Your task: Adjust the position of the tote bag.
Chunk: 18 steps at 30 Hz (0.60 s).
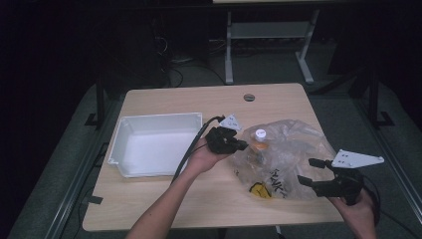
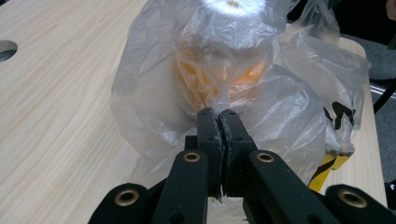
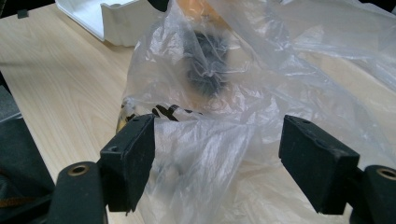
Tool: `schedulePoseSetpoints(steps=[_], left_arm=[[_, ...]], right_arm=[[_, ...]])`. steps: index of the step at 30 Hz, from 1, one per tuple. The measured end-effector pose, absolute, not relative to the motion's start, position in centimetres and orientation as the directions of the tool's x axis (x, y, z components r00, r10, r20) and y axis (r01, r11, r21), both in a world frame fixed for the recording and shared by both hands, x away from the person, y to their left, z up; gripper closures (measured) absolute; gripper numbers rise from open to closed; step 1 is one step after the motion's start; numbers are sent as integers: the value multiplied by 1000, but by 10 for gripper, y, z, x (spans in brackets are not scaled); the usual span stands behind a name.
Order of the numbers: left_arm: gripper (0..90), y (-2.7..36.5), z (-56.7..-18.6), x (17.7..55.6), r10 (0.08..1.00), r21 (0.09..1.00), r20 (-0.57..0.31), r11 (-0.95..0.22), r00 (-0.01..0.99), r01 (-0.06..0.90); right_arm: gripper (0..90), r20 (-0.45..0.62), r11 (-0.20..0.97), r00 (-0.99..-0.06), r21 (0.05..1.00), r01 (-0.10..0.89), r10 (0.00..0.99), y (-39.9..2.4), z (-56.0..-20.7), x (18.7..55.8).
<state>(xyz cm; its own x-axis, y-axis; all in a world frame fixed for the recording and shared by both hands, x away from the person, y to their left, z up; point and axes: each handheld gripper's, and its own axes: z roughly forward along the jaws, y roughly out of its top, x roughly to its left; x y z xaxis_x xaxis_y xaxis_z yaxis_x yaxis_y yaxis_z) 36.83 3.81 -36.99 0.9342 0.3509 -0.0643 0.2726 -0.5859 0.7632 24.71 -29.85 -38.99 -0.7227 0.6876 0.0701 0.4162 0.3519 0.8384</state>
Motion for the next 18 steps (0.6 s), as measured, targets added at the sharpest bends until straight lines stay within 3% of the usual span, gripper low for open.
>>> schedulePoseSetpoints(steps=[18], left_arm=[[890, 67, -395, 356, 397, 734, -69, -601, 915, 316]], right_arm=[[322, 62, 389, -742, 821, 418, 668, -290, -394, 249]])
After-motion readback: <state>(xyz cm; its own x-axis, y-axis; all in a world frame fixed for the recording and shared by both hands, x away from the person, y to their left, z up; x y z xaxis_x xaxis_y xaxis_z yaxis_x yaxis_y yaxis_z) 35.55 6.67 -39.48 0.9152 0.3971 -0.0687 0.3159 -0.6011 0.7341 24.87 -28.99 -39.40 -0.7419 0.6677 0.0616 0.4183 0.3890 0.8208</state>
